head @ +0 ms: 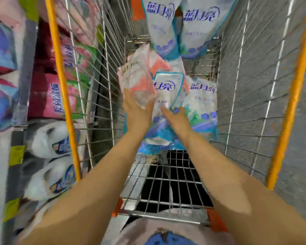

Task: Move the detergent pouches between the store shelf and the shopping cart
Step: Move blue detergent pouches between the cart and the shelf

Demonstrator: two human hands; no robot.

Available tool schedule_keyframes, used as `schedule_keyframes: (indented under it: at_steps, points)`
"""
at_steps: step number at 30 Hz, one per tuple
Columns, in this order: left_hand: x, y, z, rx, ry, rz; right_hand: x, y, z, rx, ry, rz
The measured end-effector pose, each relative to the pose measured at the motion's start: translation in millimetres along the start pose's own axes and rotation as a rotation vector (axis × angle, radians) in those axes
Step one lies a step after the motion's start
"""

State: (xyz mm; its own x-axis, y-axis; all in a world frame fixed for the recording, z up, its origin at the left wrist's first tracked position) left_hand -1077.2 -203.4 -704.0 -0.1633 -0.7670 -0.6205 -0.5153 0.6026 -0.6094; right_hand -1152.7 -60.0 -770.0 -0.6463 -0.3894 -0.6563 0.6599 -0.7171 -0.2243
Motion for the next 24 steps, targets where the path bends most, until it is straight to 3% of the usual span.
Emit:
schedule_keyframes:
  at_steps: [9,18,20,24]
  points:
    - [2,18,14,0.111,0.062,-0.056,27,15,-4,-0.039,0.046,0.04]
    - [-27,2,34,-0.112,-0.157,-0.015,-4,-4,26,-0.015,-0.034,0.031]
    - [-31,-1,44,-0.182,-0.21,0.033,-25,-17,29,0.0,-0.051,-0.033]
    - [-48,-2,29,-0.228,-0.277,0.29,-71,-41,54,0.024,-0.151,-0.127]
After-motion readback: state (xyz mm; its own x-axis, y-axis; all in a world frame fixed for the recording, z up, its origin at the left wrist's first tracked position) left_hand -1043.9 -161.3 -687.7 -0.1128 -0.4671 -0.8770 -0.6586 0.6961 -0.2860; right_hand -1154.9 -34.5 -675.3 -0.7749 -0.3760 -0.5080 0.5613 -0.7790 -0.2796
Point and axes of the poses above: each hand's wrist, its own x-axis towards the middle knuckle, its own y-axis out of the palm, z = x × y, the point moved 10 cm from there along x, towards the middle knuckle, and after that the axes turned 14 degrees about -y, right-handed, at the moved point
